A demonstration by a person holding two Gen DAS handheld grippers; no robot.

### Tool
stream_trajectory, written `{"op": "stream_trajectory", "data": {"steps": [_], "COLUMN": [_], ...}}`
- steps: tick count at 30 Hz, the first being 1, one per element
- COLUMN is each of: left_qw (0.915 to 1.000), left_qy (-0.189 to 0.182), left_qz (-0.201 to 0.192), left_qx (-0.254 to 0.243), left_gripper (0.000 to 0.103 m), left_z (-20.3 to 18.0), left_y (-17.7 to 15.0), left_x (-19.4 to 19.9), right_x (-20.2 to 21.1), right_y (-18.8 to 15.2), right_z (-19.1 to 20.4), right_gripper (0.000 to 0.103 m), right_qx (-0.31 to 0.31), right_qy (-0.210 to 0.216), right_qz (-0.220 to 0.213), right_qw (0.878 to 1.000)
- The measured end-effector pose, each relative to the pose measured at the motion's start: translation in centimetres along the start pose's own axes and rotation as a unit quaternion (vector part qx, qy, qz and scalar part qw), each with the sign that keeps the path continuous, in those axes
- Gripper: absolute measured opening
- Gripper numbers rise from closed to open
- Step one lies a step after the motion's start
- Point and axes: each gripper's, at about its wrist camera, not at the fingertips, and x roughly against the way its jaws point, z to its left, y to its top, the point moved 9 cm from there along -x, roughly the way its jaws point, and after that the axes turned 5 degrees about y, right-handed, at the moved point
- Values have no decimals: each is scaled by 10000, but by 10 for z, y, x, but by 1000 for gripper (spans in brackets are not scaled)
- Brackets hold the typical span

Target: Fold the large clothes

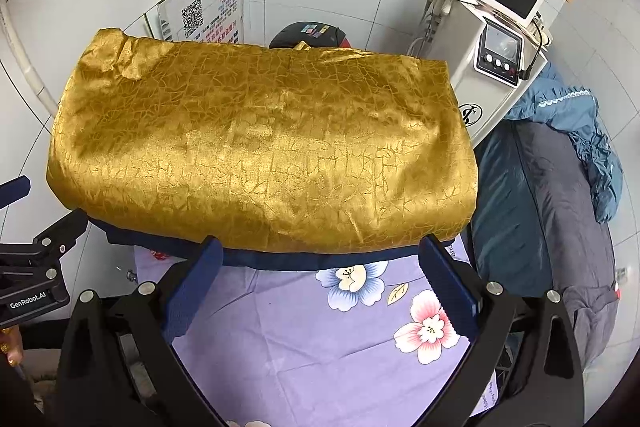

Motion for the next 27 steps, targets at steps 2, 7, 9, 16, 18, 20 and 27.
{"op": "stream_trajectory", "data": {"steps": [2, 7, 9, 16, 18, 20, 27], "left_qw": [10000, 10000, 10000, 10000, 10000, 10000, 10000], "left_qy": [-3, 1, 13, 11, 7, 22, 12], "left_qz": [2, 19, 27, 13, 18, 14, 21], "left_qx": [-6, -34, -49, -40, -46, -54, -74], "left_gripper": [97, 97, 97, 97, 97, 97, 97], "left_z": [0, -1, -1, -1, -2, -2, -2], "left_y": [1, 0, -1, -1, -1, -2, -3], "left_x": [0, 0, -1, 0, 0, 0, 0], "right_x": [0, 0, -1, -3, -3, -3, -4], "right_y": [0, 0, 0, -1, -2, -2, -4], "right_z": [1, 1, 1, 2, 2, 2, 1], "right_gripper": [97, 97, 97, 97, 97, 97, 97], "right_qx": [10, -2, -10, -13, -16, -15, 4], "right_qy": [8, 18, 29, 45, 54, 53, -7], "right_qz": [1, 3, 11, 35, 35, 38, 31], "right_qw": [10000, 10000, 10000, 10000, 10000, 10000, 10000]}}
